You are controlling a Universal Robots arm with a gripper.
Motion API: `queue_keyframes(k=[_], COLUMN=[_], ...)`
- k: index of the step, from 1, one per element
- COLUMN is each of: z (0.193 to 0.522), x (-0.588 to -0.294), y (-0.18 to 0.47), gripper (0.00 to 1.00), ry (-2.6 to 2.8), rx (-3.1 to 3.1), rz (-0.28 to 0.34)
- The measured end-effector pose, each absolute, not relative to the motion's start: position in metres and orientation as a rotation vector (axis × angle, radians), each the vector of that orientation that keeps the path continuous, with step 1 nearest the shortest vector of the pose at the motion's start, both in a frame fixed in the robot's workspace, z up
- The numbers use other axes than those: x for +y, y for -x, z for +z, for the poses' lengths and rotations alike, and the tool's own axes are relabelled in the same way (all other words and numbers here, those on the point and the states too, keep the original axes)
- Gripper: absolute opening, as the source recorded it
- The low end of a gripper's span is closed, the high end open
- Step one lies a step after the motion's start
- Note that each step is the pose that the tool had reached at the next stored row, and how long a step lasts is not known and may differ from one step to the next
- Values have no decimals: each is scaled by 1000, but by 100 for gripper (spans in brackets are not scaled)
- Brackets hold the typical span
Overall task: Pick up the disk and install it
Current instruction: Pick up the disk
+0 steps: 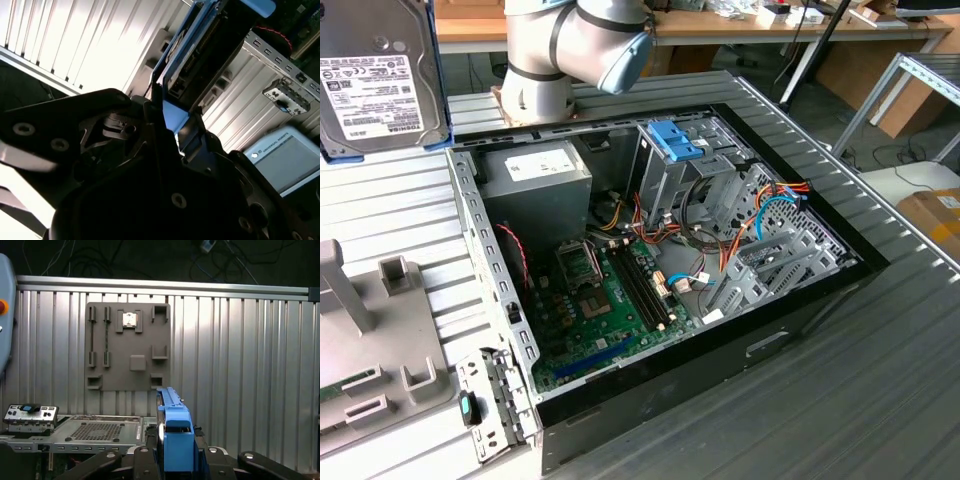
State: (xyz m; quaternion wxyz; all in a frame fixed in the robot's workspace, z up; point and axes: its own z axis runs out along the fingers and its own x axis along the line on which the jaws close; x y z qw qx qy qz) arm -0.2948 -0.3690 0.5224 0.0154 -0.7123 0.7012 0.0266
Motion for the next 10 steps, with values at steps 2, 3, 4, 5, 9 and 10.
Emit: queue_keyframes(k=[2, 3, 4, 5, 9, 10], z=[522, 522, 522, 522, 522, 522], x=[-369, -369, -369, -369, -369, -369], y=[287, 285, 283, 282, 281, 280], gripper=[36, 36, 36, 36, 36, 36], ry=[2216, 2216, 2216, 2216, 2216, 2216], rx=[2182, 2182, 2182, 2182, 2182, 2181], rz=[83, 83, 83, 83, 83, 83])
